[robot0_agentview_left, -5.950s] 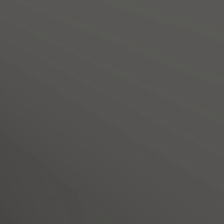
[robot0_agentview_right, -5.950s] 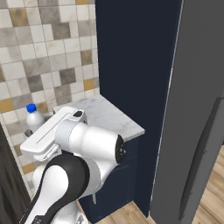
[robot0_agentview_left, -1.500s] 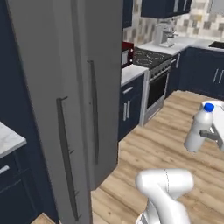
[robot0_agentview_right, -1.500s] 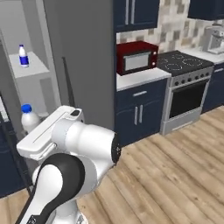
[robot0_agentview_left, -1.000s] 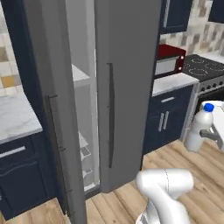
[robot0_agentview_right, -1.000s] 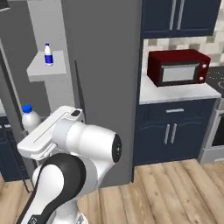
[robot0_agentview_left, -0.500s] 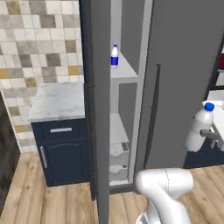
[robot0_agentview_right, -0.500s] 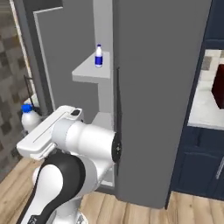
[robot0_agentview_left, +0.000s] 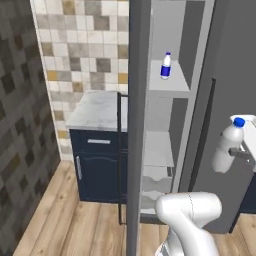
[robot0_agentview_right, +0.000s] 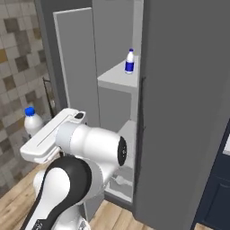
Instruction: Take the bottled waters from the counter and place them in the freezer to freeze. Close the freezer door after placing the bottles.
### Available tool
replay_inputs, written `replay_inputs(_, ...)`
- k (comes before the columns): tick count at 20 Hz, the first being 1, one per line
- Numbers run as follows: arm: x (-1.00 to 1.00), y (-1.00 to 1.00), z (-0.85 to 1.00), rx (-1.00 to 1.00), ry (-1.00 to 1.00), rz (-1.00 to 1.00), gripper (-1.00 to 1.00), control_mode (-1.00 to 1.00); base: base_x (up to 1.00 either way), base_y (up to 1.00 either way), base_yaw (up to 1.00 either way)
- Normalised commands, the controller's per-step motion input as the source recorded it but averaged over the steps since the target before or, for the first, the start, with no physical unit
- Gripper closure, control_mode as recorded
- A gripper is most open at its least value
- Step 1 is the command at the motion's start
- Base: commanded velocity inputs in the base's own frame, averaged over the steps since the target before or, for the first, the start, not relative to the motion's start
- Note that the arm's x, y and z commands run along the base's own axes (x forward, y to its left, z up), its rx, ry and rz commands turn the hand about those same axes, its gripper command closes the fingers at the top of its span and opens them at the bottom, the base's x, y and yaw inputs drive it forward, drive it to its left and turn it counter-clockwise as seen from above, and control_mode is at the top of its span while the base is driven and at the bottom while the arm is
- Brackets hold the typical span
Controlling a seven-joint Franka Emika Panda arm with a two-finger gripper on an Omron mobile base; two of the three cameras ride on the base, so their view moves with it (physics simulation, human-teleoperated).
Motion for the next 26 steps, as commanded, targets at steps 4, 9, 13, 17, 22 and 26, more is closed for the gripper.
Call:
replay_inputs(4,0.00,0.00,0.00,0.00,0.00,0.00,1.00,1.00,-0.10,-0.12,-0.04)
replay_inputs(9,0.00,0.00,0.00,0.00,0.00,0.00,1.00,1.00,0.15,-0.04,-0.27)
replay_inputs(13,0.00,0.00,0.00,0.00,0.00,0.00,1.00,1.00,0.27,-0.04,-0.39)
replay_inputs(17,0.00,0.00,0.00,0.00,0.00,0.00,1.00,1.00,0.08,-0.08,-0.18)
replay_inputs(22,0.00,0.00,0.00,0.00,0.00,0.00,1.00,1.00,0.32,-0.11,-0.01)
replay_inputs(26,0.00,0.00,0.00,0.00,0.00,0.00,1.00,1.00,0.60,0.00,0.00)
